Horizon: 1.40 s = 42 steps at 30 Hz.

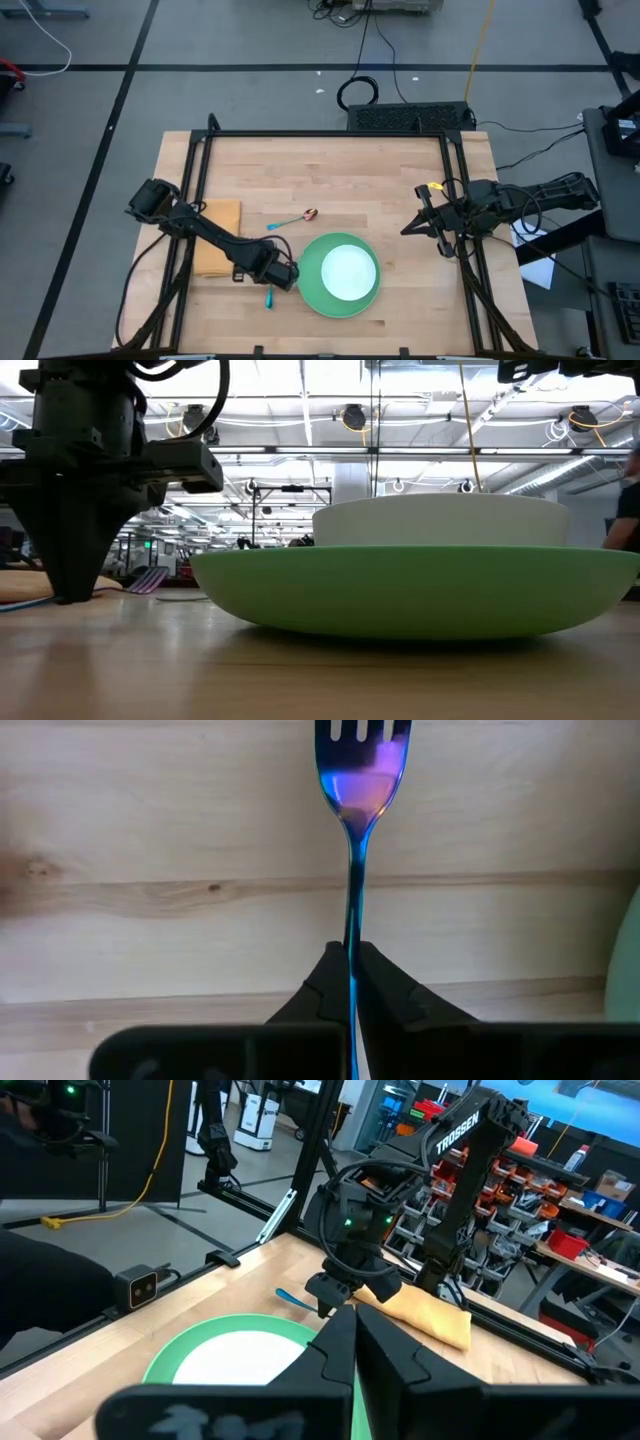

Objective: Set table place
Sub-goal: Adjust the violet fork and white bowl

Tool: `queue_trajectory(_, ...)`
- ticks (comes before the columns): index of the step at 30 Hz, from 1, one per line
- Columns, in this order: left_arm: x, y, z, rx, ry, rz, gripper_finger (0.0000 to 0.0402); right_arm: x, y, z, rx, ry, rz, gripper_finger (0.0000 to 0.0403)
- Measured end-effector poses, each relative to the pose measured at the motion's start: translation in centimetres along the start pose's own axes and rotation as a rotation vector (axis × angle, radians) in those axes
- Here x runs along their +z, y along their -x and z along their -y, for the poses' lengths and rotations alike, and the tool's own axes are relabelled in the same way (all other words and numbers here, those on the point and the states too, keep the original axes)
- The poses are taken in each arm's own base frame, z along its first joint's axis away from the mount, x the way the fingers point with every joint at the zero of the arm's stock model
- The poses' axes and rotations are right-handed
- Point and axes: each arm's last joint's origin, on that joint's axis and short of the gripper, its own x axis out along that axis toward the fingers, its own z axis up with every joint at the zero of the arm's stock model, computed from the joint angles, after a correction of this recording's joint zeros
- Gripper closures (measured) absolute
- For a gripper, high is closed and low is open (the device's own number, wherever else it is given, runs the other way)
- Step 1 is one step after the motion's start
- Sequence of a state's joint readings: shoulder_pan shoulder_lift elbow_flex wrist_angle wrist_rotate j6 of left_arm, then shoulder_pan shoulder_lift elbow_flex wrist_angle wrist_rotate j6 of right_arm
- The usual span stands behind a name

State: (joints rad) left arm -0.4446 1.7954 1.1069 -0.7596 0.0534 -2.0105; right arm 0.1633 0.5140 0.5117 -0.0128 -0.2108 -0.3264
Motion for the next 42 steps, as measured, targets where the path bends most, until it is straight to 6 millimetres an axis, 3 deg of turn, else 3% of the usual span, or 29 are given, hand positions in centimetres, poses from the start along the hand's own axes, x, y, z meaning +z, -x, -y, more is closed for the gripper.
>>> queue_trajectory(42,0.97,-0.55,0.75,-0.018,0.016,0.017,0.0399,-0.01,-0.01,0.00,0.000,-0.023,0.000,0.0403)
